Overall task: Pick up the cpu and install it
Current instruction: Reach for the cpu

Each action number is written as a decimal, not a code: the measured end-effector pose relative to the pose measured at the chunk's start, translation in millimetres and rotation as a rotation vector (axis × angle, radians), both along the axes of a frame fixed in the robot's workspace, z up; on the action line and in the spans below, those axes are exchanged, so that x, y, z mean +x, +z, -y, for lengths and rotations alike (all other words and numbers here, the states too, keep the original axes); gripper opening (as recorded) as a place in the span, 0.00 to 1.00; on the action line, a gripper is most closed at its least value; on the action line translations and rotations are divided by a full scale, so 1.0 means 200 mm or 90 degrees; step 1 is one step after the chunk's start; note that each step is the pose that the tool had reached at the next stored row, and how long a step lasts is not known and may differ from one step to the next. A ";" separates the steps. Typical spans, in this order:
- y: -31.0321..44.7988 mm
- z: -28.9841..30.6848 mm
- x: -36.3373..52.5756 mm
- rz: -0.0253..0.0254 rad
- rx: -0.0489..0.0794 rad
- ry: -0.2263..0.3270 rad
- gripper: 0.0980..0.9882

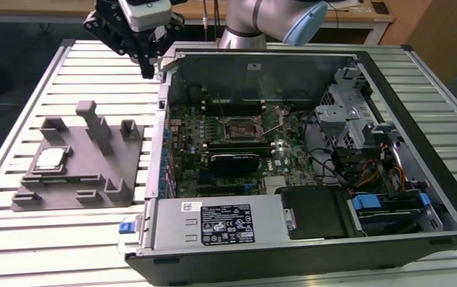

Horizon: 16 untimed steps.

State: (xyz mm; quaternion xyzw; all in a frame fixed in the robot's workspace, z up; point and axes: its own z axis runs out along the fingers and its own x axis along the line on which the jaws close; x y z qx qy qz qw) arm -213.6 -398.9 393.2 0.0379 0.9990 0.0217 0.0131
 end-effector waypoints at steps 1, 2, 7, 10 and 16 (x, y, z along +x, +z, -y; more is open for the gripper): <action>0.000 0.000 -0.008 0.0000 0.000 0.000 0.01; -0.001 0.000 -0.017 0.0000 0.000 0.000 0.01; -0.004 0.000 -0.065 0.0001 0.000 0.000 0.01; -0.005 0.000 -0.097 0.0000 0.000 0.000 0.01; -0.008 0.000 -0.153 0.0000 0.000 0.000 0.01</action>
